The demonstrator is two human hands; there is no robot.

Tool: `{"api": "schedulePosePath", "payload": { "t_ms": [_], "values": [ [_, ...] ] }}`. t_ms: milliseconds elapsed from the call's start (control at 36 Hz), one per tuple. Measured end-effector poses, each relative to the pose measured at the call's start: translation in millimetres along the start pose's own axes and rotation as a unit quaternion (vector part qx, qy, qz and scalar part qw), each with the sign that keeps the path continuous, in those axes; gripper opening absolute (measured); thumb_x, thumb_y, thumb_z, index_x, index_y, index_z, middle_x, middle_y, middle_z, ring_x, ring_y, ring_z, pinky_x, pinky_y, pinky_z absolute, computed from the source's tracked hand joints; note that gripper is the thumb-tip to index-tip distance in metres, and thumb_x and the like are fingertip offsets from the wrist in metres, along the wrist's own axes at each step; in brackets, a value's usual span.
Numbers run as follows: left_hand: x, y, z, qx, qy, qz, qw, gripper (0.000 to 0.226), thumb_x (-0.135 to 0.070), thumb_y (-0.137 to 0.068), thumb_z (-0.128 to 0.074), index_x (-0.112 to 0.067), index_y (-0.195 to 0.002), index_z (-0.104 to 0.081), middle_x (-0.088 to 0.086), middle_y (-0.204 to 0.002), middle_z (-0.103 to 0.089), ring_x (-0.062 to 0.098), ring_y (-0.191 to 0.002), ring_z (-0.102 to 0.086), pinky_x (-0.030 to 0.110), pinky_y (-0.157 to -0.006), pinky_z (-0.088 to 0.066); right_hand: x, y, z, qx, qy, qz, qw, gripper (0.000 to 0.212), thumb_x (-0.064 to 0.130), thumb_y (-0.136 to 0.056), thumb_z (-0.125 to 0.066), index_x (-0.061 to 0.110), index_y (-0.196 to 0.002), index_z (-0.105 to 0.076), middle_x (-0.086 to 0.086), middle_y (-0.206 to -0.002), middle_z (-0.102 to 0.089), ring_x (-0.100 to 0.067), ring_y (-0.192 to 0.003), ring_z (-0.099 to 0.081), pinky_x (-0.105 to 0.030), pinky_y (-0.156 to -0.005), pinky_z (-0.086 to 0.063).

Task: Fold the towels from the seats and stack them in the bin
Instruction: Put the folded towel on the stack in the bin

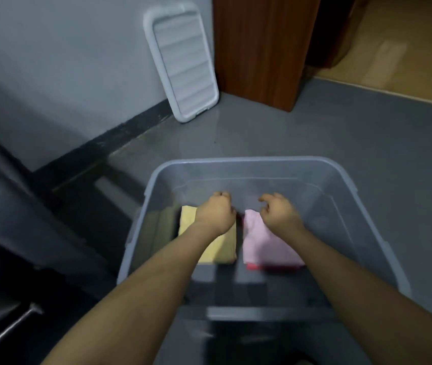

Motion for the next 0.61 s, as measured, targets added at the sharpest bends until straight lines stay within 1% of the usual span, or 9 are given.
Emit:
{"api": "schedulePosePath", "payload": {
  "t_ms": [56, 83, 194, 306, 361, 472, 528, 611],
  "values": [
    [2, 15, 28, -0.024, 0.007, 0.000, 1.000, 0.035, -0.023, -0.097, -0.042, -0.008, -0.128, -0.047, 0.012, -0.133, -0.045, 0.032, -0.120, -0.049, 0.038, -0.093, -0.042, 24, 10, 15, -0.006, 0.013, 0.015, 1.000, 0.036, 0.015, -0.094, -0.044, 0.016, -0.129, -0.054, -0.010, -0.129, -0.049, -0.032, -0.116, -0.051, -0.035, -0.091, -0.042],
    [5, 29, 53, -0.049, 0.014, -0.003, 0.999, 0.034, -0.023, -0.097, -0.041, -0.009, -0.128, -0.047, 0.011, -0.133, -0.045, 0.032, -0.119, -0.049, 0.038, -0.093, -0.042, 46, 20, 31, -0.024, 0.014, 0.033, 0.999, 0.036, 0.015, -0.094, -0.044, 0.016, -0.128, -0.055, -0.008, -0.129, -0.050, -0.030, -0.116, -0.051, -0.035, -0.090, -0.043],
    [12, 57, 112, -0.115, 0.028, -0.018, 0.993, 0.032, -0.022, -0.096, -0.043, -0.007, -0.123, -0.050, 0.012, -0.129, -0.047, 0.033, -0.114, -0.052, 0.040, -0.091, -0.046, 102, 36, 64, -0.071, 0.016, 0.078, 0.994, 0.029, 0.017, -0.093, -0.047, 0.017, -0.119, -0.060, -0.007, -0.125, -0.057, -0.028, -0.116, -0.053, -0.035, -0.087, -0.045],
    [29, 95, 173, -0.186, 0.047, -0.018, 0.981, 0.031, -0.023, -0.096, -0.043, -0.010, -0.123, -0.051, 0.009, -0.125, -0.047, 0.030, -0.114, -0.051, 0.039, -0.091, -0.045, 170, 56, 99, -0.114, -0.006, 0.142, 0.983, 0.023, 0.019, -0.093, -0.048, 0.014, -0.110, -0.064, -0.008, -0.116, -0.062, -0.028, -0.107, -0.057, -0.035, -0.080, -0.046],
    [38, 115, 201, -0.218, 0.056, -0.024, 0.974, 0.030, -0.021, -0.095, -0.044, -0.009, -0.121, -0.053, 0.010, -0.123, -0.049, 0.029, -0.112, -0.052, 0.039, -0.091, -0.045, 200, 66, 110, -0.126, -0.020, 0.164, 0.978, 0.022, 0.018, -0.093, -0.048, 0.013, -0.107, -0.064, -0.008, -0.113, -0.063, -0.028, -0.104, -0.057, -0.033, -0.075, -0.044],
    [68, 166, 256, -0.281, 0.049, -0.016, 0.958, 0.026, -0.020, -0.094, -0.046, -0.008, -0.114, -0.056, 0.013, -0.117, -0.055, 0.033, -0.107, -0.054, 0.041, -0.089, -0.046, 267, 95, 120, -0.138, -0.042, 0.217, 0.965, 0.019, 0.019, -0.093, -0.049, 0.013, -0.101, -0.064, -0.008, -0.104, -0.065, -0.029, -0.098, -0.059, -0.029, -0.067, -0.039],
    [92, 197, 284, -0.314, 0.047, 0.005, 0.948, 0.024, -0.022, -0.095, -0.045, -0.010, -0.111, -0.057, 0.011, -0.113, -0.057, 0.032, -0.103, -0.056, 0.042, -0.085, -0.048, 308, 112, 121, -0.141, -0.046, 0.252, 0.956, 0.019, 0.020, -0.093, -0.049, 0.014, -0.101, -0.065, -0.007, -0.103, -0.066, -0.029, -0.098, -0.058, -0.029, -0.067, -0.037],
    [126, 237, 313, -0.347, 0.047, 0.038, 0.936, 0.023, -0.022, -0.095, -0.043, -0.011, -0.109, -0.058, 0.007, -0.110, -0.058, 0.028, -0.100, -0.057, 0.042, -0.084, -0.049, 361, 135, 117, -0.137, -0.042, 0.293, 0.945, 0.020, 0.022, -0.093, -0.049, 0.016, -0.101, -0.066, -0.006, -0.104, -0.066, -0.028, -0.101, -0.059, -0.032, -0.074, -0.044]
  ]
}}
Point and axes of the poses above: each hand's wrist, its own y-axis away from the middle knuckle, its own z-axis out of the back of the hand, x = y × z, the point moved 7 cm from there along -y, towards the middle knuckle
